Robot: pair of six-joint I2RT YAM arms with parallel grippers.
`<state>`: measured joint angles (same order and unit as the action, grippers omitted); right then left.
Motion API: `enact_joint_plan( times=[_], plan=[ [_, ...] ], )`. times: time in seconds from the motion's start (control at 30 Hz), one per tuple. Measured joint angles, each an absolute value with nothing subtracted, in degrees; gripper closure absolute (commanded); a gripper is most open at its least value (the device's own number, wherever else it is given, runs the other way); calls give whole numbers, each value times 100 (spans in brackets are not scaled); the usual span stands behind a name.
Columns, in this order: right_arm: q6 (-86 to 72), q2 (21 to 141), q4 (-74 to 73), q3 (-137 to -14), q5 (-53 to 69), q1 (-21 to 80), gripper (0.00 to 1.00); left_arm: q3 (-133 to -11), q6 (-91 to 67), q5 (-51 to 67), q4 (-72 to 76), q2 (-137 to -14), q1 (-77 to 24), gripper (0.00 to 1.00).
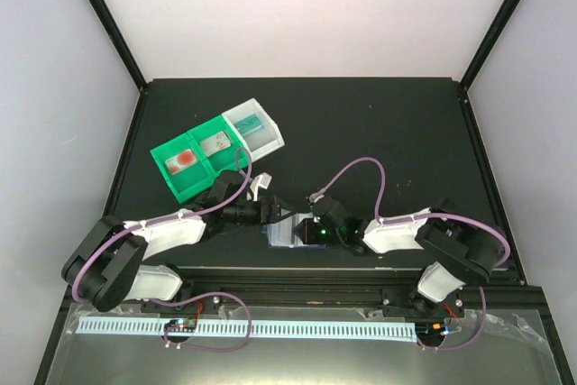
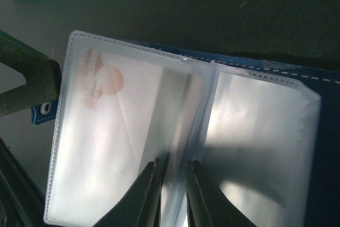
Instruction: Take the credit cards out of the card holder
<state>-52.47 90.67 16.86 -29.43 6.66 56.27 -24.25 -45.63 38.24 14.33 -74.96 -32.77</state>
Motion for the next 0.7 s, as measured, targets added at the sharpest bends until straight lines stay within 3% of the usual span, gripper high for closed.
enact_joint_plan(
  times=[0.7],
  plan=[
    [-5002,8464,1372,-2762,644,5627,78,-2425,-4646,3800,1450,-7529,-3411,13]
  ],
)
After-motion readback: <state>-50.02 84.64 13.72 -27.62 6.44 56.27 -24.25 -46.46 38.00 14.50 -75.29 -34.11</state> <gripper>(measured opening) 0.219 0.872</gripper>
